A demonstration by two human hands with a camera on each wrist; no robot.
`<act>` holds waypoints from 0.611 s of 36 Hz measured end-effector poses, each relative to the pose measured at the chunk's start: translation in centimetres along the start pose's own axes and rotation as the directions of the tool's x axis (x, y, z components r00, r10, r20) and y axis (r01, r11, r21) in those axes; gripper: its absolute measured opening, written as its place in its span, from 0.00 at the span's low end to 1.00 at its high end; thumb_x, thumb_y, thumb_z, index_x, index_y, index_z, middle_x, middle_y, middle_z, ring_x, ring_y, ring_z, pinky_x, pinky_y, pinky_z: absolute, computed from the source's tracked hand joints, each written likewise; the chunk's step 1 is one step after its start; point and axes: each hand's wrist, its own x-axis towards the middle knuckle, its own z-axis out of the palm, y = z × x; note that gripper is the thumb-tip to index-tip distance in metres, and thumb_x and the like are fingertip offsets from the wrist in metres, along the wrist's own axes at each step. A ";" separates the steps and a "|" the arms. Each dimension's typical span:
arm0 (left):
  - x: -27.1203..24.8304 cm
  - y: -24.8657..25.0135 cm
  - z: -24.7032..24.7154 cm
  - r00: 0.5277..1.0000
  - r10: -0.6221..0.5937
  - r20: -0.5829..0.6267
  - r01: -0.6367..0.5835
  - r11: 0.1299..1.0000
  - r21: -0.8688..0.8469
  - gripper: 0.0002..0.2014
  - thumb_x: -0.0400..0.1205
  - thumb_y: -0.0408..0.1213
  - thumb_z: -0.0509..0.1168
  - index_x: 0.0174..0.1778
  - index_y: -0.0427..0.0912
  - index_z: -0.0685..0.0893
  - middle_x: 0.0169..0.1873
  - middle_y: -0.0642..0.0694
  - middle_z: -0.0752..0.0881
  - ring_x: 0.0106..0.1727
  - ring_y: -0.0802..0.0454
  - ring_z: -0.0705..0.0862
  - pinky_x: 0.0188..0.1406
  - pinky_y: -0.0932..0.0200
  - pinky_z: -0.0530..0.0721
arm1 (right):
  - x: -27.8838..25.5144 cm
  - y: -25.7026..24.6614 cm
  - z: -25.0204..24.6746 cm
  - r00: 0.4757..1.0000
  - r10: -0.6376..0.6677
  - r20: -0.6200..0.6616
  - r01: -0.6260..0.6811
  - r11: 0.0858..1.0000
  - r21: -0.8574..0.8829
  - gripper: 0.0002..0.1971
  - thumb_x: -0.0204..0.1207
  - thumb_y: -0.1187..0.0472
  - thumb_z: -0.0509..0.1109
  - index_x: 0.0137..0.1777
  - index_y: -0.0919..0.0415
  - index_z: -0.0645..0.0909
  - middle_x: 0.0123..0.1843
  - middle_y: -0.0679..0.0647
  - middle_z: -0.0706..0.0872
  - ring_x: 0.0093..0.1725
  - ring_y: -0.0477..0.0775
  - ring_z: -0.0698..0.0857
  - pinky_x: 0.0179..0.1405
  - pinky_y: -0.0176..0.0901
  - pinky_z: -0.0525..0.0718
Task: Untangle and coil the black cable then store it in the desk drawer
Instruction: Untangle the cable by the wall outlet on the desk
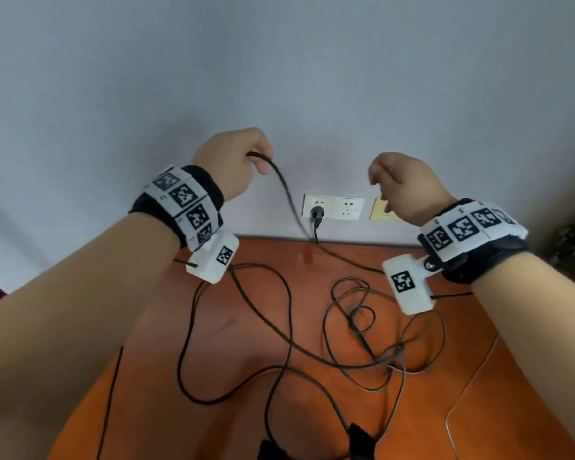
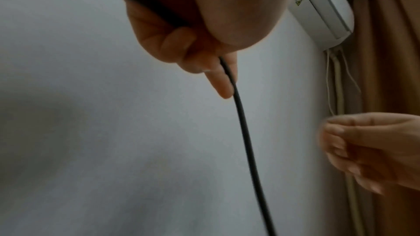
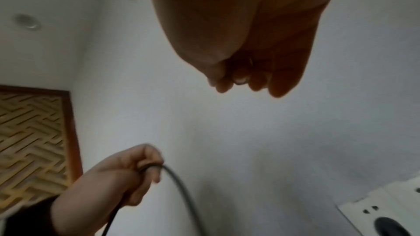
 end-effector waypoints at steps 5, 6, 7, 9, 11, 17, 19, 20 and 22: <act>0.1 1.0 -1.1 0.997 0.074 -0.004 -0.074 0.992 -0.105 0.27 0.66 0.15 0.50 0.44 0.51 0.80 0.34 0.61 0.85 0.34 0.68 0.79 0.36 0.69 0.74 | -0.5 0.0 -0.6 0.998 0.014 0.064 -0.023 0.989 0.143 0.05 0.82 0.57 0.63 0.48 0.58 0.78 0.44 0.48 0.82 0.47 0.53 0.83 0.46 0.42 0.80; 0.2 1.7 -0.9 0.995 0.096 -0.010 -0.096 0.986 -0.138 0.26 0.66 0.16 0.50 0.45 0.51 0.80 0.34 0.61 0.85 0.33 0.68 0.79 0.36 0.70 0.75 | -0.6 -0.4 -0.3 0.995 -0.017 0.103 -0.001 0.985 0.174 0.07 0.80 0.55 0.66 0.52 0.57 0.78 0.48 0.46 0.84 0.51 0.49 0.83 0.48 0.36 0.79; 0.3 2.5 -0.7 0.993 0.115 -0.008 -0.115 0.979 -0.166 0.26 0.66 0.17 0.50 0.46 0.51 0.80 0.35 0.60 0.86 0.33 0.66 0.78 0.37 0.68 0.76 | -0.7 -1.0 0.0 0.987 -0.053 0.150 0.022 0.979 0.204 0.11 0.79 0.54 0.68 0.57 0.56 0.77 0.54 0.45 0.84 0.56 0.45 0.82 0.51 0.32 0.78; 0.4 4.0 -0.1 0.988 0.151 0.023 -0.144 0.969 -0.199 0.25 0.66 0.18 0.50 0.46 0.51 0.80 0.36 0.59 0.87 0.33 0.61 0.78 0.39 0.65 0.77 | -0.8 -2.5 0.8 0.964 -0.126 0.233 0.065 0.965 0.253 0.16 0.77 0.54 0.70 0.63 0.51 0.74 0.62 0.44 0.83 0.63 0.41 0.80 0.55 0.27 0.75; 0.4 5.1 0.5 0.983 0.176 0.054 -0.162 0.967 -0.198 0.25 0.67 0.17 0.50 0.46 0.50 0.81 0.36 0.57 0.87 0.34 0.60 0.79 0.40 0.65 0.77 | -0.8 -3.6 1.7 0.949 -0.184 0.255 0.078 0.923 0.377 0.12 0.80 0.60 0.68 0.61 0.49 0.74 0.54 0.47 0.86 0.57 0.45 0.85 0.54 0.32 0.79; -0.1 4.0 -0.2 0.990 0.137 0.044 -0.137 0.991 0.003 0.19 0.69 0.29 0.50 0.44 0.46 0.84 0.31 0.51 0.82 0.36 0.48 0.79 0.39 0.56 0.77 | -0.5 -3.4 0.0 0.987 -0.136 0.089 0.111 0.964 0.240 0.09 0.84 0.60 0.60 0.48 0.53 0.82 0.28 0.49 0.72 0.23 0.40 0.70 0.25 0.26 0.69; -0.3 2.5 -0.6 0.991 0.107 0.078 -0.114 0.989 0.095 0.13 0.74 0.29 0.55 0.40 0.47 0.84 0.28 0.53 0.78 0.36 0.45 0.77 0.40 0.51 0.79 | -0.6 -2.4 -1.1 0.981 -0.171 0.089 0.166 0.984 0.063 0.09 0.84 0.56 0.60 0.48 0.52 0.83 0.26 0.47 0.72 0.25 0.42 0.71 0.29 0.30 0.69; -0.4 2.0 -0.7 0.991 0.098 0.093 -0.110 0.985 0.135 0.13 0.76 0.27 0.57 0.38 0.48 0.83 0.27 0.54 0.76 0.35 0.45 0.77 0.39 0.49 0.80 | -0.7 -2.0 -1.4 0.978 -0.183 0.103 0.184 0.983 -0.010 0.10 0.84 0.55 0.60 0.48 0.52 0.83 0.26 0.47 0.73 0.26 0.43 0.72 0.32 0.35 0.70; -0.8 1.2 -0.8 0.991 0.073 0.113 -0.093 0.979 0.182 0.14 0.76 0.24 0.58 0.35 0.49 0.80 0.26 0.55 0.75 0.34 0.45 0.76 0.38 0.48 0.79 | -1.1 -1.4 -1.7 0.972 -0.202 0.119 0.216 0.970 -0.115 0.10 0.84 0.53 0.59 0.49 0.52 0.82 0.28 0.45 0.76 0.29 0.42 0.74 0.37 0.41 0.69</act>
